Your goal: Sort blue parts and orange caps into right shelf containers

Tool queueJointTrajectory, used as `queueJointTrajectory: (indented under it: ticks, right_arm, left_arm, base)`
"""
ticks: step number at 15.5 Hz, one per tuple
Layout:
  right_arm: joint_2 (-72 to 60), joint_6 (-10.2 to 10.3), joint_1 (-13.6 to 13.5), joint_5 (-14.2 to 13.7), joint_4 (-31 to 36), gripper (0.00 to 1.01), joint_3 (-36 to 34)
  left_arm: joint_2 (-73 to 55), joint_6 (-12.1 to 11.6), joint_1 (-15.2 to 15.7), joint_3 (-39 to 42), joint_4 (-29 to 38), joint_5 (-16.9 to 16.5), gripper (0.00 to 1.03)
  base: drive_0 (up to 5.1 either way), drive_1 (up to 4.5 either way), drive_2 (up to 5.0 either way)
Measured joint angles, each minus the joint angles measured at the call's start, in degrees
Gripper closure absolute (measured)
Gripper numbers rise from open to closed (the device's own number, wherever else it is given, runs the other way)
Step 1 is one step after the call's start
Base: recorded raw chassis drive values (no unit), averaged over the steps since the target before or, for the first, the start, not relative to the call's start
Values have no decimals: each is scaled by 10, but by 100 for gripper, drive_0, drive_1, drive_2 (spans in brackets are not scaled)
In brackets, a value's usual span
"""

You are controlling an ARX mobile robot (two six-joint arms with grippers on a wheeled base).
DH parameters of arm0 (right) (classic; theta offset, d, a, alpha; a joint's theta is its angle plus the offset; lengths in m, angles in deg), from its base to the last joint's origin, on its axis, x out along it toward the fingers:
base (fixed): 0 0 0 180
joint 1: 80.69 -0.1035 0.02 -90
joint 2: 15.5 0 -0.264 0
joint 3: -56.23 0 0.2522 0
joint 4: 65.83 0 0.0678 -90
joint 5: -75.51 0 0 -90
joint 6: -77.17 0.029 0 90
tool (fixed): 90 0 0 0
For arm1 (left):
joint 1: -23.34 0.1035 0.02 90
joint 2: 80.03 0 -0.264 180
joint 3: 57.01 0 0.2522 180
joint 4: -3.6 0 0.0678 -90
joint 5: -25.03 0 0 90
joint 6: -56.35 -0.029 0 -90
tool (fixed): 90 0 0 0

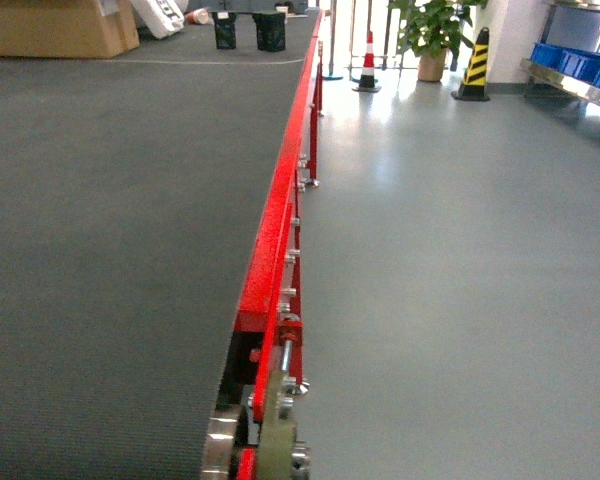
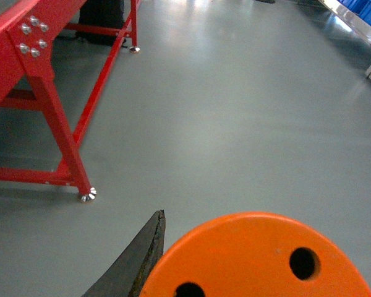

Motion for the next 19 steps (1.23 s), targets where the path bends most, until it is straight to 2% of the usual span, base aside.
queueJointTrajectory:
  ticks: [19]
  right_arm:
    - [0, 0, 0, 0, -1, 58, 0]
  left_arm:
    - [0, 0, -1, 0, 1, 0, 58]
  base:
    - [505, -236, -236]
